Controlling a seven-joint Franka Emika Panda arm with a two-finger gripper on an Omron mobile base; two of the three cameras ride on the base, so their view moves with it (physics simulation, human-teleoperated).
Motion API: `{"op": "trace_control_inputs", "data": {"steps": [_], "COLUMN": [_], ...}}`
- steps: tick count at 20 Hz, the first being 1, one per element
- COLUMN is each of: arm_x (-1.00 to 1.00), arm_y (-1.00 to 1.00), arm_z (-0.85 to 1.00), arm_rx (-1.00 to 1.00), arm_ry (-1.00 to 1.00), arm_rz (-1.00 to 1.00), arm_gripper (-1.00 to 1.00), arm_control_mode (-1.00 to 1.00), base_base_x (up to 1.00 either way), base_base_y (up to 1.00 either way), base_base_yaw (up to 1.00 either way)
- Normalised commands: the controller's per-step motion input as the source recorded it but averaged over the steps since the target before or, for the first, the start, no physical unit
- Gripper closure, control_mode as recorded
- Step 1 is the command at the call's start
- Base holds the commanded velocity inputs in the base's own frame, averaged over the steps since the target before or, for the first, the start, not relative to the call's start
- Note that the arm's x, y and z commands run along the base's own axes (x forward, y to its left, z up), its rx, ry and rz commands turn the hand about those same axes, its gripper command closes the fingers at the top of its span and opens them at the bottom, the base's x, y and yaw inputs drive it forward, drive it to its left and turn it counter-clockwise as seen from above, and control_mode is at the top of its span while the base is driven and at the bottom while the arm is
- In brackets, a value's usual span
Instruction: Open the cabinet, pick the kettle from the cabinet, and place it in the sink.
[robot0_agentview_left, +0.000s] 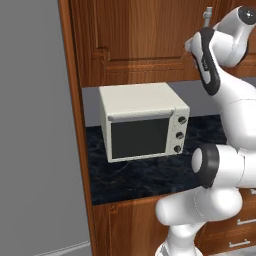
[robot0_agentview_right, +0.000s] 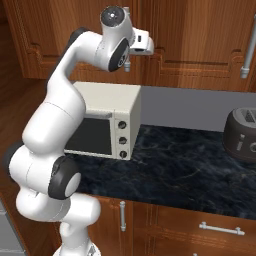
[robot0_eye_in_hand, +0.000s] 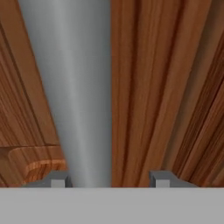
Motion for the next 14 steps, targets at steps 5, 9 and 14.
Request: {"op": "trace_control_inputs", "data": {"steps": [5, 9, 14], "arm_x": [0.25, 0.11, 0.02], "arm_y": [0.08, 0.05, 0.09], "arm_z": [0.00, 0.00, -0.04], "arm_rx": [0.02, 0.07, 0.07], "arm_ry": [0.00, 0.00, 0.00], "arm_rz": [-0.03, 0.00, 0.01], "arm_gripper": [1.00, 1.00, 1.00], "arm_control_mode": [-1.00, -1.00, -1.00], "base_base_x": [0.00, 0.00, 0.00], "base_base_y": [0.00, 0.00, 0.00], "base_base_yaw": [0.00, 0.00, 0.00]}}
